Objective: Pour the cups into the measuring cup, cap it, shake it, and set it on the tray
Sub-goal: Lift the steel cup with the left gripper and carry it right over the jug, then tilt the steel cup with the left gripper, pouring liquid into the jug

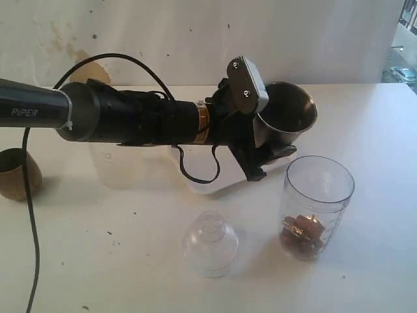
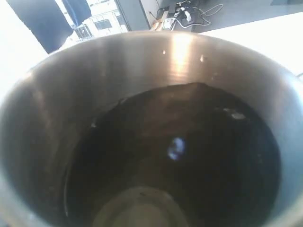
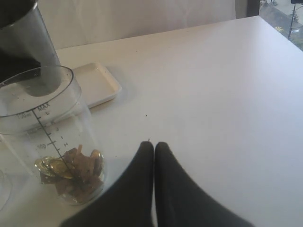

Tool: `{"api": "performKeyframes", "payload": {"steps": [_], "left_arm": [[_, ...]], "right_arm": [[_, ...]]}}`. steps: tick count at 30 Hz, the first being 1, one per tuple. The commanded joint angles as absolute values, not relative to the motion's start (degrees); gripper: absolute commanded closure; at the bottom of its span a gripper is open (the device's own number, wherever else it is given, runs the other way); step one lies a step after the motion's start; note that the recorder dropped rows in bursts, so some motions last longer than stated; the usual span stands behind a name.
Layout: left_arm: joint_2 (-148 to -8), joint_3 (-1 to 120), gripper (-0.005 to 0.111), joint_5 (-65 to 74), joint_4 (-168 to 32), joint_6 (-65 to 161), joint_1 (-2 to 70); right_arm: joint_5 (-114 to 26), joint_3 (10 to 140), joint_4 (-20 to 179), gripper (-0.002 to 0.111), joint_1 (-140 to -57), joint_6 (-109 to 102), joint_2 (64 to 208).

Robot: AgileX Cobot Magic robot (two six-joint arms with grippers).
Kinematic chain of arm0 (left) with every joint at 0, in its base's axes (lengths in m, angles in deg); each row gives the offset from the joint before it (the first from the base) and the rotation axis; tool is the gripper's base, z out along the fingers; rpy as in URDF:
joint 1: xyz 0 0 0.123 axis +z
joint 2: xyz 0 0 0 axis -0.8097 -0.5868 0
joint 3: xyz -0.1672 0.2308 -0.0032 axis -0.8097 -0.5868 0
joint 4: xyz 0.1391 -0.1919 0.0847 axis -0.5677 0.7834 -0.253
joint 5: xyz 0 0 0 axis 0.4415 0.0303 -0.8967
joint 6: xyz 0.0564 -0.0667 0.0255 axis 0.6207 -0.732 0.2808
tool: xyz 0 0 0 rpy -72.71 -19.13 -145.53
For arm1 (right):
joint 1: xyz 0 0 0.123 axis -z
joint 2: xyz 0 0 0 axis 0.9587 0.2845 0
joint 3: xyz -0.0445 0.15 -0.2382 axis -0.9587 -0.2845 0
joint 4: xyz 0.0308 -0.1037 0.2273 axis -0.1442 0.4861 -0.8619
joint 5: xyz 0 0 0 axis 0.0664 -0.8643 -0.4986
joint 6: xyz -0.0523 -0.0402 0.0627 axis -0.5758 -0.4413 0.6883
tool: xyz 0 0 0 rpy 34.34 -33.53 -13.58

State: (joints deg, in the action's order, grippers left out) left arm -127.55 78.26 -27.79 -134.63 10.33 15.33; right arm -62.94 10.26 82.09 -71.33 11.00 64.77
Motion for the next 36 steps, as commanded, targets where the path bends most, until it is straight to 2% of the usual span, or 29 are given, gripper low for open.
{"api": "performKeyframes", "payload": {"steps": [1, 36], "left_arm": [[-126.6, 80.1, 0.107, -28.8, -133.9, 13.7, 15.0], [-123.7, 81.9, 0.107, -26.0, -129.8, 18.0, 12.7]], "right_arm": [[-62.8, 10.0, 82.4, 0.108, -71.0, 10.8, 64.5], [-62.8, 10.0, 82.4, 0.108, -71.0, 10.8, 64.5]]}}
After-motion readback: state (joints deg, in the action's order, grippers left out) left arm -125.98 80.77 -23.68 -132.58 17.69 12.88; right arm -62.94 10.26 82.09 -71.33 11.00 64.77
